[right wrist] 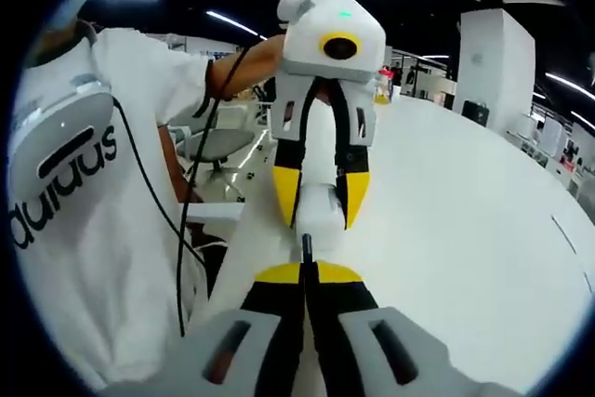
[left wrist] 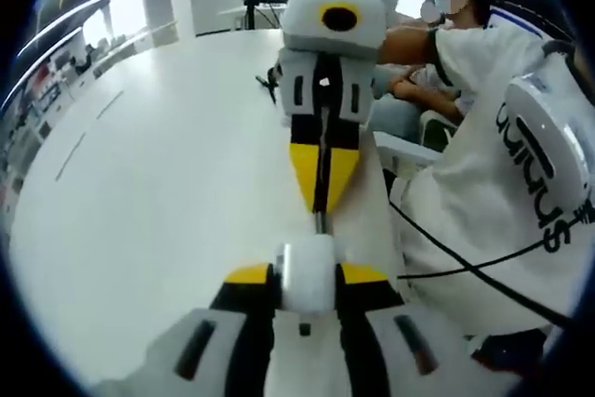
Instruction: Plug the desk Type‑C cable into the charger adapter.
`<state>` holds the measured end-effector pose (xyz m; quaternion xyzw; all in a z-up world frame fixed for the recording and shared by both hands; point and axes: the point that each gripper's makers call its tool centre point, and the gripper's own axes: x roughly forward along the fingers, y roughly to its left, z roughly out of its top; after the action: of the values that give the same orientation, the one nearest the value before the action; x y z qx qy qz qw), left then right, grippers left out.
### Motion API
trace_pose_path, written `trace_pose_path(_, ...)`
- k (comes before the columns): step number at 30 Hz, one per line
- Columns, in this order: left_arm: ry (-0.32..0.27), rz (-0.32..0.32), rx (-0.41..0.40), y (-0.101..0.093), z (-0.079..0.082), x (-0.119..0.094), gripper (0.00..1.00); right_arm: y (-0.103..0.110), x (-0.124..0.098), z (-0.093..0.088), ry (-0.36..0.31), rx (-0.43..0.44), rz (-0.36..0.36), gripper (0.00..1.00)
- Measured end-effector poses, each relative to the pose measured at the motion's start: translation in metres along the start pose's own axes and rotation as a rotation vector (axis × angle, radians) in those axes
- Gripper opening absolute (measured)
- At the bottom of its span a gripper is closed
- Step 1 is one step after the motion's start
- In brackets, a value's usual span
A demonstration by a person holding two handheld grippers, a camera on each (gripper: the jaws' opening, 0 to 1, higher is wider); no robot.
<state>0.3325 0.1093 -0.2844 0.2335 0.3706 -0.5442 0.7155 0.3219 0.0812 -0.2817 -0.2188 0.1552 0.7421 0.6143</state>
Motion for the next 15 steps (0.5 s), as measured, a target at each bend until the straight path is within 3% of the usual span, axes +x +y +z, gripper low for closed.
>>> trace_pose_path(2, -0.001, -0.003, -0.009, -0.0002, -0.0004, -0.0002, 0.23, -0.0007, 0.0002, -0.0002, -0.001, 0.035, 0.007, 0.0)
trace_pose_path(9, -0.045, -0.001, -0.081, 0.0025, 0.0, 0.0002, 0.22, -0.0012, 0.0043, -0.0028, 0.005, 0.037, -0.006, 0.0)
trace_pose_path(12, -0.036, -0.001, -0.075, 0.0016, 0.0007, 0.0017, 0.23, -0.0015, 0.0049, -0.0033, 0.018, 0.015, -0.017, 0.0)
trace_pose_path(15, -0.033, -0.003, -0.073, 0.0009, 0.0004, 0.0021, 0.23, -0.0031, 0.0057, -0.0036, -0.007, 0.053, -0.013, 0.0)
